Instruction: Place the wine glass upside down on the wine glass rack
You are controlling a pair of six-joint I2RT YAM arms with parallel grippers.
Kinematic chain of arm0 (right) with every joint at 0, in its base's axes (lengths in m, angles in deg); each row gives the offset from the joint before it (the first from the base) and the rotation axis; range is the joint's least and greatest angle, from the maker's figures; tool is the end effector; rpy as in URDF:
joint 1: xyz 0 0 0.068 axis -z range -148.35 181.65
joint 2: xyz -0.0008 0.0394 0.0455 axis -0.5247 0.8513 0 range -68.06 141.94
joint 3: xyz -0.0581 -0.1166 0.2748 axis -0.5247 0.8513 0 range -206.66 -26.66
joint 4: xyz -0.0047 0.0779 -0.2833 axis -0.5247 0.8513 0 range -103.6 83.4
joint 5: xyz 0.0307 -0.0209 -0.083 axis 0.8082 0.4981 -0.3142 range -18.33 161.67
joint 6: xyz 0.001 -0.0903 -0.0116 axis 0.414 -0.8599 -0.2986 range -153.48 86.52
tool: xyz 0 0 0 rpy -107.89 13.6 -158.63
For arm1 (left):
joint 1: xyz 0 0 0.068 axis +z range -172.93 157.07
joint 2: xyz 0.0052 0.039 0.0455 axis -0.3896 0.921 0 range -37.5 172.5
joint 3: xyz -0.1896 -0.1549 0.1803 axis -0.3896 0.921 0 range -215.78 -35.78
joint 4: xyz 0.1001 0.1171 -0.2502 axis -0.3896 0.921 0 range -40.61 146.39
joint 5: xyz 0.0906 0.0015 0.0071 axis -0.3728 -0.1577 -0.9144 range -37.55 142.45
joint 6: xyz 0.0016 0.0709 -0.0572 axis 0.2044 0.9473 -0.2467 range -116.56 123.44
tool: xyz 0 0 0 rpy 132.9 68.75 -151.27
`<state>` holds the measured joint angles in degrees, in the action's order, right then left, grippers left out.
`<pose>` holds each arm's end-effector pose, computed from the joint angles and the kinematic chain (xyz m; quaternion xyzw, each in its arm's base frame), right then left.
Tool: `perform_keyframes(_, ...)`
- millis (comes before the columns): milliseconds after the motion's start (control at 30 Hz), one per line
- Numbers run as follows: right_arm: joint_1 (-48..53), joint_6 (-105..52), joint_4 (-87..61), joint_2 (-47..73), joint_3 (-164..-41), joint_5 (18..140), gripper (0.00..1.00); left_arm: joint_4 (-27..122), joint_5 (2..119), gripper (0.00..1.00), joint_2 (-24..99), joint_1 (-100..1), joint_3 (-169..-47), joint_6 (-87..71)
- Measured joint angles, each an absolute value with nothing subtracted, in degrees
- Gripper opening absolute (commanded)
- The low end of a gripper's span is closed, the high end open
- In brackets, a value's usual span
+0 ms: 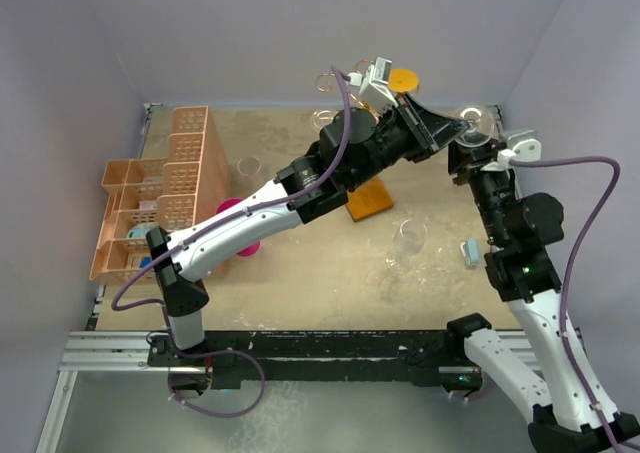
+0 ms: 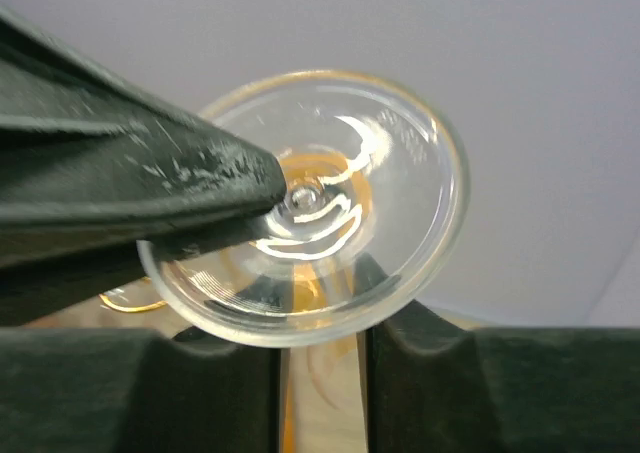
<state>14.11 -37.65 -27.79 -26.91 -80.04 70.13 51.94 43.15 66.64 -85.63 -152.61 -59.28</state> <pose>0.1880 0.0572 0.4955 -0.0879 0.5194 0.0919 0.8450 0.2427 -0.4415 0.5478 -0.0623 0.6397 -0.6554 0.3967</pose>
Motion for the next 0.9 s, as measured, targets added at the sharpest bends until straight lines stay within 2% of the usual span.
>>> perform_keyframes(133, 14.00, -32.47, -25.76, -28.79, -82.60, 72.86, 0.65, 50.06, 42.97, 0.00, 66.42, -85.28, -151.59, -61.35)
perform_keyframes(233, 13.96, -29.39, -23.84, -31.16, -84.30, 75.33, 0.72, 47.46, 42.56, 0.00, 66.42, -84.38, -151.35, -63.28)
perform_keyframes(433, 13.65, -24.07, -22.46, -36.51, -88.78, 79.07, 0.75, 46.45, 42.47, 0.00, 66.53, -82.70, -151.35, -66.07)
perform_keyframes(500, 13.65, -22.33, -21.83, -37.58, -90.99, 79.44, 0.81, 46.35, 42.58, 0.00, 66.53, -82.50, -151.30, -66.73)
perform_keyframes(733, 13.65, -13.01, -18.15, -38.41, -99.23, 78.91, 0.81, 46.11, 43.93, 0.00, 66.88, -81.32, -151.26, -68.24)
perform_keyframes(900, 13.65, -6.92, -20.19, -38.59, -100.17, 80.29, 0.80, 46.30, 45.01, 0.00, 68.28, -79.90, -151.26, -69.42)
